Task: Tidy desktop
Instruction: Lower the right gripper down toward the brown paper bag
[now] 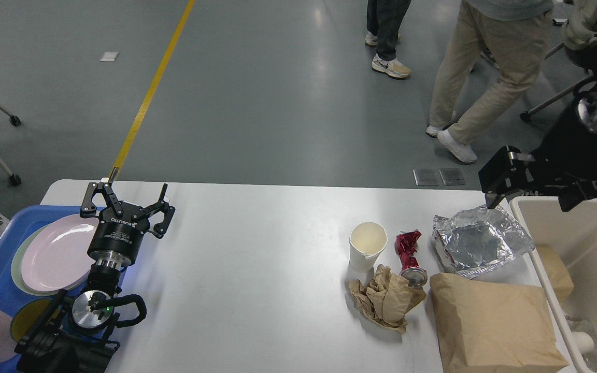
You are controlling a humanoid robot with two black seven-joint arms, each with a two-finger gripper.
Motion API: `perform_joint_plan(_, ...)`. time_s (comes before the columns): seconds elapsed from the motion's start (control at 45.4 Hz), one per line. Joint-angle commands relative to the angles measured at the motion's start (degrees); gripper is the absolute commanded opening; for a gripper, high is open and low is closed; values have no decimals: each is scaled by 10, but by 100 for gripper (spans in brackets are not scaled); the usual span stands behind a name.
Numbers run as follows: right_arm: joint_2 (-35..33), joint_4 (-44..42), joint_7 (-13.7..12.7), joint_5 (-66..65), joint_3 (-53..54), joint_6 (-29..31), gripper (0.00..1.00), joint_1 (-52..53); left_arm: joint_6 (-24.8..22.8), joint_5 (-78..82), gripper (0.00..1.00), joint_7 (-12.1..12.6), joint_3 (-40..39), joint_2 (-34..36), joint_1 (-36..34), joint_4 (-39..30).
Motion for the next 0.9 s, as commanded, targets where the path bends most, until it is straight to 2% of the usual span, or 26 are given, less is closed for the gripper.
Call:
perform_joint_plan(0.0,0,-1,0,0,25,-39,100,-65,0,0,97,0,0,0,1,0)
perform_joint_plan(0.11,3,-4,0,-2,52,-80,100,-149,0,0,97,0,0,0,0,0)
perform_joint_plan(0.264,20,-5,0,-3,76,-216,100,-281,0,0,97,0,0,0,1,0)
perform_joint_plan(0.44,57,-20,-2,-9,78,-305,100,-376,0,0,97,0,0,0,0,0)
perform_joint_plan(0.639,90,-80,-6,-8,78,-346,100,-466,0,0,97,0,0,0,0,0)
perform_joint_plan(0.881,123,-161,-6,-9,85,-355,99,-563,0,0,97,0,0,0,0,0)
